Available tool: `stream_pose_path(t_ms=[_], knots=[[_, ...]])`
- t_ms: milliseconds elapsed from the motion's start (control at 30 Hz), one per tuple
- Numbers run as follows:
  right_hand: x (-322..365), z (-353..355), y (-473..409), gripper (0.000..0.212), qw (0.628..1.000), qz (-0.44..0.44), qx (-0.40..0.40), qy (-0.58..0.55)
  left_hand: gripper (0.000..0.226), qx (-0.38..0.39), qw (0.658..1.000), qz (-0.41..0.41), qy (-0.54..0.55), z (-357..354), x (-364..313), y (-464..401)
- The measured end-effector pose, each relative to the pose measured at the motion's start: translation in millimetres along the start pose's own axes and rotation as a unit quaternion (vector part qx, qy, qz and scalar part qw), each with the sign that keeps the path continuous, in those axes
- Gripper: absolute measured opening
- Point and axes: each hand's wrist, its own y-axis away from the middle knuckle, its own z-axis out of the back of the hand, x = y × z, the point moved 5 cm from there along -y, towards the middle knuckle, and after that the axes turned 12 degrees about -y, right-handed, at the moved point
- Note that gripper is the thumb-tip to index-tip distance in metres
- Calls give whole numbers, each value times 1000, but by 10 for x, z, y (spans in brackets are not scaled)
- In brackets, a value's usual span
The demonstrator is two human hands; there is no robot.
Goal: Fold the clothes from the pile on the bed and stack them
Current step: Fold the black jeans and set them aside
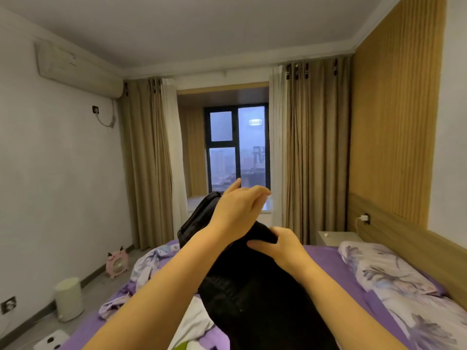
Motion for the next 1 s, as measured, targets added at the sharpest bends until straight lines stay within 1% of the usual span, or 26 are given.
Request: stream_pose_path(t_ms=[67,100,133,167,233,367,433,533,633,700,767,833,867,933,1000], knots=[[-48,-25,36,15,1000,-13,8,-24,49,105,992,10,-66,-259,24,41],[-69,-17,56,17,999,-15,9,-30,61,133,986,4,-101,-376,35,94],[-92,-3,80,19,999,-15,11,-27,68,149,981,1,-123,-474,53,146],[-120,10,107,22,999,-17,16,-22,71,158,978,2,-136,-550,62,192],[-201,37,178,28,999,-26,32,-26,70,168,972,8,-164,-669,50,267],[-549,160,430,41,996,-55,63,-38,68,173,963,4,-205,-781,-4,326],[-834,283,596,36,995,-78,56,-17,69,159,965,10,-209,-761,42,337],[-1246,457,805,23,993,-114,29,-19,71,139,965,-7,-221,-734,117,379],[-1472,563,905,23,993,-113,-42,-8,72,128,962,-25,-241,-730,167,428],[-1575,533,950,21,985,-153,-74,-16,73,125,961,-23,-247,-717,183,436],[-1674,416,984,32,976,-212,-56,-6,73,125,959,-23,-253,-702,180,439],[-1721,294,977,37,973,-228,-42,-5,73,125,955,-31,-266,-689,172,449],[-1708,236,968,36,973,-226,-44,-31,74,125,953,-35,-272,-678,175,457],[-1685,164,927,37,961,-241,-64,-121,77,119,952,-34,-279,-638,203,481],[-1689,128,888,39,929,-289,-88,-213,82,111,952,-34,-284,-582,241,523]])
